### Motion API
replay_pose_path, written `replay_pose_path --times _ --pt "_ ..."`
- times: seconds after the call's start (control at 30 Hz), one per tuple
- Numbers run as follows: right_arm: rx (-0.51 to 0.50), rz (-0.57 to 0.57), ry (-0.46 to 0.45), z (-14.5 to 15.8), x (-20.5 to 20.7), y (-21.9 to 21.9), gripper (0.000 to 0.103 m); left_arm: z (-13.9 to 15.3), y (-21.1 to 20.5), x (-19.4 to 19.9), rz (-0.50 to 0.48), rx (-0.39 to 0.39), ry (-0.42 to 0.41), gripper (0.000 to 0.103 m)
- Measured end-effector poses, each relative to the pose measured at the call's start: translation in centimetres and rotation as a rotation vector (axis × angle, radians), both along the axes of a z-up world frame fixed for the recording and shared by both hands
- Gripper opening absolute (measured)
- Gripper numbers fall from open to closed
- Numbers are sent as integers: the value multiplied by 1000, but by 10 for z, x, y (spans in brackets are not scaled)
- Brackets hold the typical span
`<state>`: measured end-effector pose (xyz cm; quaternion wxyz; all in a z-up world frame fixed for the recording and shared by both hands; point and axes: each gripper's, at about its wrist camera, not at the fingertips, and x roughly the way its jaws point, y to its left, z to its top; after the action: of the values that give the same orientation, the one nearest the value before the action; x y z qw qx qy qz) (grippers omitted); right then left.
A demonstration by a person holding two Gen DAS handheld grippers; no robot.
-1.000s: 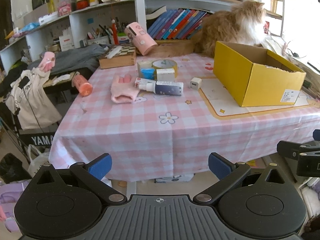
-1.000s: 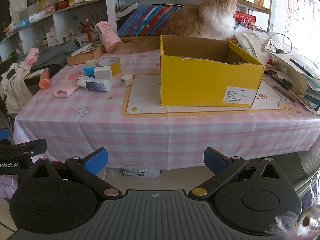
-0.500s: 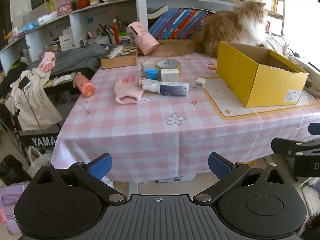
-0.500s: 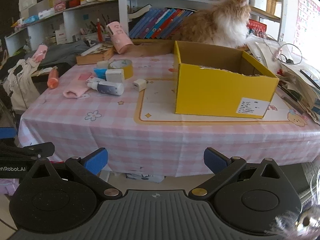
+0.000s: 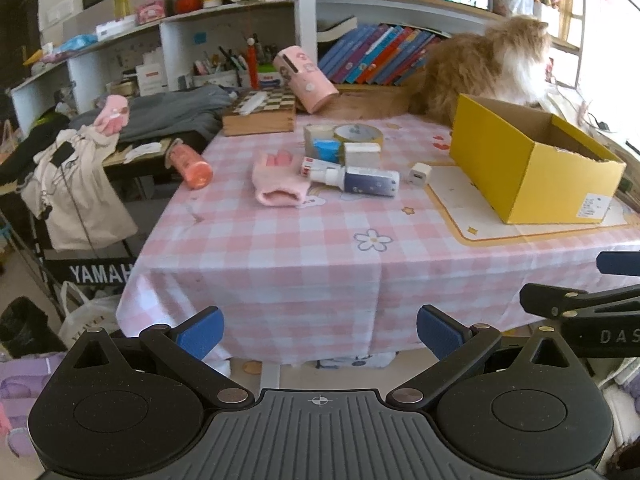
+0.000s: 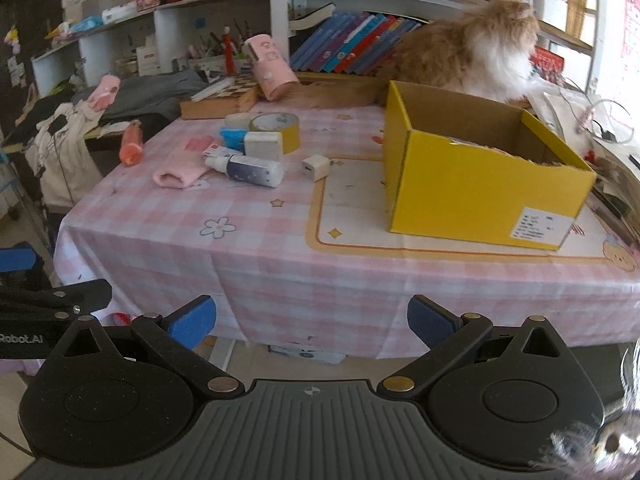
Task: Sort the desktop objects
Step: 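Move both tools toward the pink glove and spray bottle on the table, then grasp the pink glove with the left gripper while the right gripper grasps the spray bottle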
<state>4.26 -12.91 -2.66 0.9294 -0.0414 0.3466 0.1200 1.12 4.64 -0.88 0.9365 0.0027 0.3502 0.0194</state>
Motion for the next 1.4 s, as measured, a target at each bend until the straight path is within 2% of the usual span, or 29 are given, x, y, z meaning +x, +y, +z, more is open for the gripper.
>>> replay_pose_path --times 0.3,0.6,1.03,1.4 --pt "24 77 -3 -5 13 19 103 -2 15 0 62 30 10 103" --pt "45 128 -15 -5 34 34 103 -2 29 19 109 53 7 103" --pt "23 175 37 -11 93 55 103 -10 41 78 65 32 45 103" --pt "0 215 77 -18 160 75 100 -15 60 148 101 8 94 103"
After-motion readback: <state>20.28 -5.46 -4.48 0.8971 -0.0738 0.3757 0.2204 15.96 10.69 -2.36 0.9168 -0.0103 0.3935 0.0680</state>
